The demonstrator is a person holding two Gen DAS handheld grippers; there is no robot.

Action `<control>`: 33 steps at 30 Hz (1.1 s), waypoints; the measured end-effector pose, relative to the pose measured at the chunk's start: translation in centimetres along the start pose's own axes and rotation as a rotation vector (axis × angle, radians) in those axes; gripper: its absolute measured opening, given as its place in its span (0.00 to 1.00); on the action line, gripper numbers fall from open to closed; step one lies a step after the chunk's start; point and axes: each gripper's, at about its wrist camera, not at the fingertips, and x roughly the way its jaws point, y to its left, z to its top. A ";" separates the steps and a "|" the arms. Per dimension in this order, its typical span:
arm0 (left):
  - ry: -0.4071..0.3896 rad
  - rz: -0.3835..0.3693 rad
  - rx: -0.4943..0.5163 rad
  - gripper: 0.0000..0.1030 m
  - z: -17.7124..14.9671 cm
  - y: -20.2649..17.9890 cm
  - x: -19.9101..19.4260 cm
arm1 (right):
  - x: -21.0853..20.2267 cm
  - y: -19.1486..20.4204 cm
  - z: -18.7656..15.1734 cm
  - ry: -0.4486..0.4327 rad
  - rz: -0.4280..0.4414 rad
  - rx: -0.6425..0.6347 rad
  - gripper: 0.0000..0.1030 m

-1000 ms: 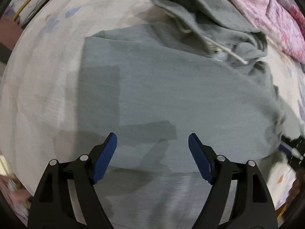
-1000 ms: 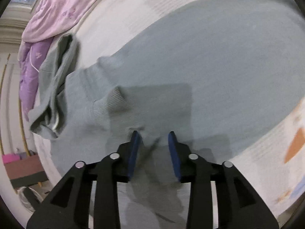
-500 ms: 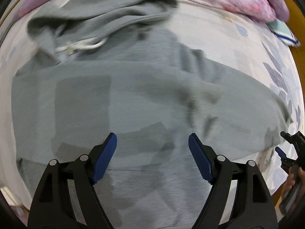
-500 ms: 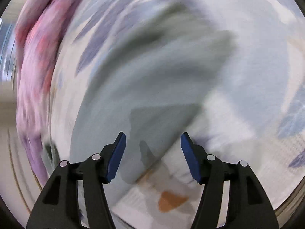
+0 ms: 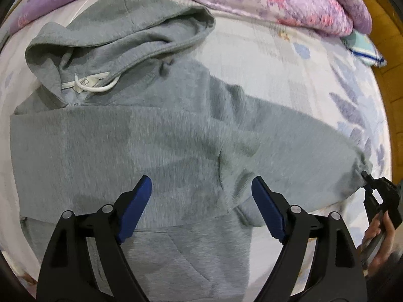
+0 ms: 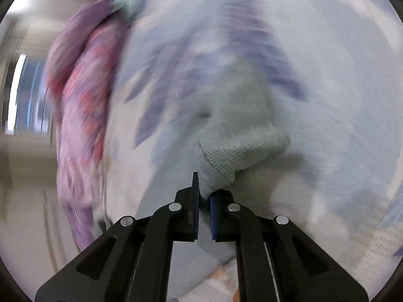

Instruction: Fold large clothes

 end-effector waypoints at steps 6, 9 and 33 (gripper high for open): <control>-0.036 -0.137 -0.154 0.80 1.0 3.1 -2.7 | 1.7 13.6 -8.4 0.131 0.127 -0.428 0.06; -0.075 -0.148 -0.237 0.80 1.2 6.3 -4.2 | 4.8 19.1 -16.2 0.276 0.202 -0.589 0.06; 0.014 -0.118 -0.123 0.80 -3.2 4.1 1.3 | 7.1 14.4 -22.3 0.317 -0.111 -0.557 0.56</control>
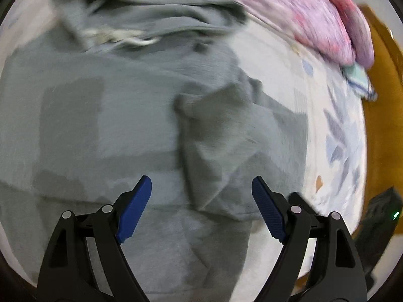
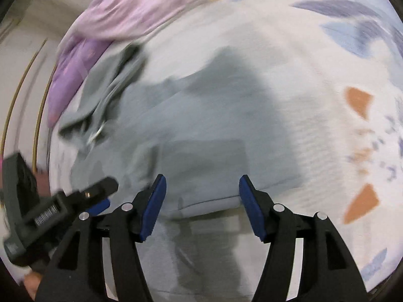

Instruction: Fold large clothes

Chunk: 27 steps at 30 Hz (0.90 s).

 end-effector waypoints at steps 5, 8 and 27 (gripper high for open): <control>-0.033 0.152 0.173 0.79 0.5 -4.6 3.0 | -1.0 -4.8 0.8 -0.004 -0.045 0.085 0.56; -0.036 0.197 0.250 0.71 0.9 -6.2 4.7 | -1.6 -6.3 0.8 -0.013 -0.062 0.105 0.57; -0.355 0.084 -0.219 0.14 3.0 15.8 -10.7 | 0.2 -0.1 1.6 -0.027 0.049 0.079 0.55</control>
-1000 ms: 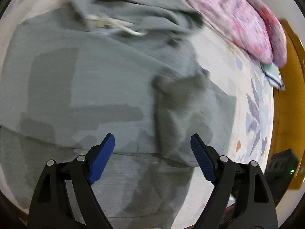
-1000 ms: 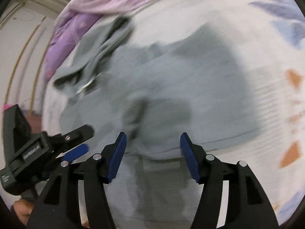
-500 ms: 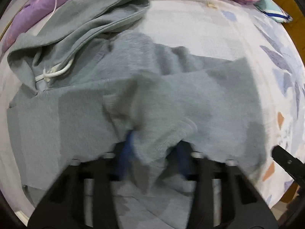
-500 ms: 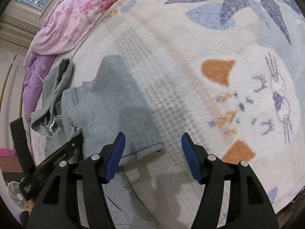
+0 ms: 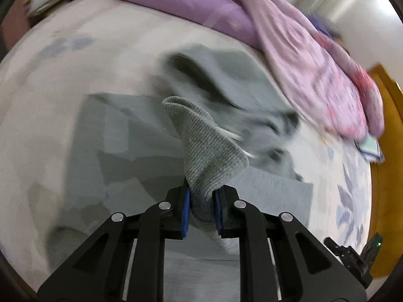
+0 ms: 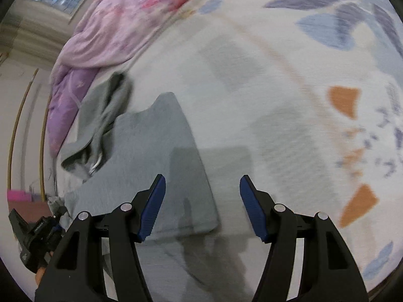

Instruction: Fold large clothes

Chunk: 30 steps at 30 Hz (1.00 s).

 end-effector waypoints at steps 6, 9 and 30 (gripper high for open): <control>0.016 0.049 -0.106 0.14 0.3 8.9 0.4 | 3.8 5.5 -0.7 0.062 0.042 -0.089 0.54; 0.025 0.079 -0.099 0.14 0.2 11.6 1.2 | 5.4 7.4 -1.1 0.084 0.045 -0.127 0.51; 0.039 0.223 -0.255 0.73 5.6 16.8 -0.6 | 6.6 8.4 3.7 0.080 -0.100 -0.148 0.51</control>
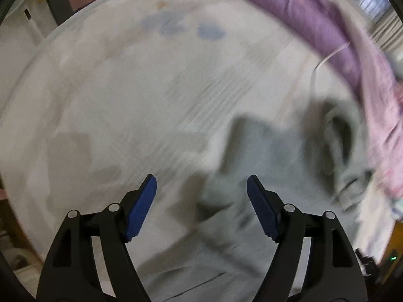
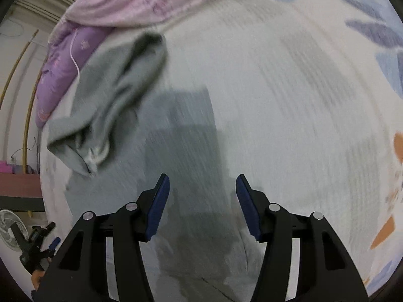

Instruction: Fold large clothes

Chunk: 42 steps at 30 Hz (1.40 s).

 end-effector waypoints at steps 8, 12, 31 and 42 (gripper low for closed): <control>0.076 -0.257 0.103 0.80 7.6 -11.6 3.7 | 1.9 4.1 9.3 -0.045 0.015 -0.098 0.58; 0.077 -0.263 0.298 0.80 10.2 -19.4 6.3 | 3.2 7.2 13.5 -0.046 0.010 -0.228 0.62; 0.179 -0.038 0.585 0.47 12.3 -29.8 17.5 | 16.3 14.5 23.6 0.126 0.029 -0.308 0.68; -0.049 -0.115 0.718 0.09 10.3 -28.5 12.8 | 10.3 16.1 18.9 -0.062 0.104 -0.503 0.04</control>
